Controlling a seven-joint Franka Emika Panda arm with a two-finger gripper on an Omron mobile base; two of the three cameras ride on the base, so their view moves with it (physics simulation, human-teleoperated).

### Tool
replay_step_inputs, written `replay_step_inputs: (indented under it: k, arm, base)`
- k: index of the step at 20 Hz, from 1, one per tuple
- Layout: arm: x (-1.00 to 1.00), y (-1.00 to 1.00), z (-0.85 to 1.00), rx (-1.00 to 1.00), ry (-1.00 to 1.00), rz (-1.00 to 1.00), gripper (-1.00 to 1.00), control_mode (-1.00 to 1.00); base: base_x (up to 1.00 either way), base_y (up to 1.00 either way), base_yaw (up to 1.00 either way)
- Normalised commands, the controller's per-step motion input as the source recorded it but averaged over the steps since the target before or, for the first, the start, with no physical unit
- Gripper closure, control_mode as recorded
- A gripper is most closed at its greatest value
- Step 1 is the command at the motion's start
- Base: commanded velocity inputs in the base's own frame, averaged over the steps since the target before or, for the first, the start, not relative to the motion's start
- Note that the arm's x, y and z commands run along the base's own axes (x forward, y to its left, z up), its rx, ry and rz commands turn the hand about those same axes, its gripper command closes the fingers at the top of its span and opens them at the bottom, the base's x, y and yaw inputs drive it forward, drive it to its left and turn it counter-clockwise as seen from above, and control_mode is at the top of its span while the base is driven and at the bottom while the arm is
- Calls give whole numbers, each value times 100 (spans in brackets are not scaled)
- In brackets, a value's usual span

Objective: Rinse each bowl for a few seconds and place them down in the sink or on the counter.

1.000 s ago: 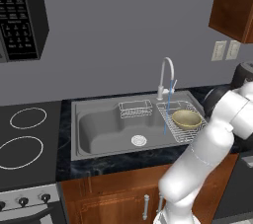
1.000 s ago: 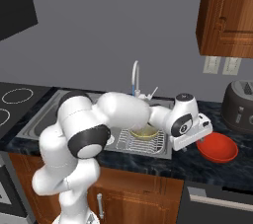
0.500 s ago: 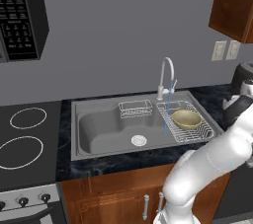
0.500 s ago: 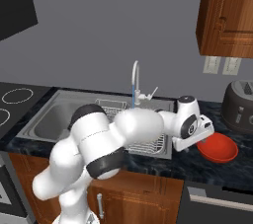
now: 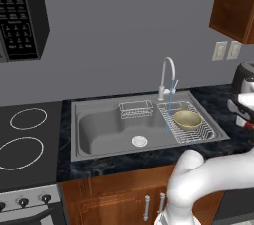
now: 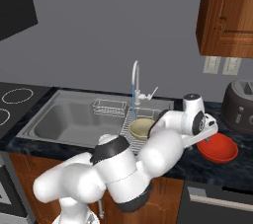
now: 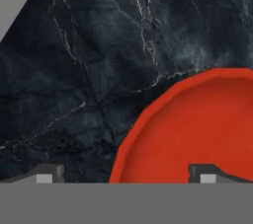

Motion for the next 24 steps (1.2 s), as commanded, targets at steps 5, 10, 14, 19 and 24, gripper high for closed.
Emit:
replay_step_inputs:
  k: [5, 10, 14, 19, 24]
  arm:
    - [8, -17, -9, 5, 6, 0, -100, -100]
    - [1, -10, -22, 9, 15, 0, -100, -100]
    - [-1, 1, -37, 6, 18, -2, -100, -100]
    - [-2, 7, -45, 3, 17, -3, 100, -100]
    - [0, -5, -9, 5, 3, -1, 100, -100]
  base:
    - [0, 0, 0]
    - [0, 0, 0]
    - [0, 0, 0]
    - [0, 0, 0]
    - [0, 0, 0]
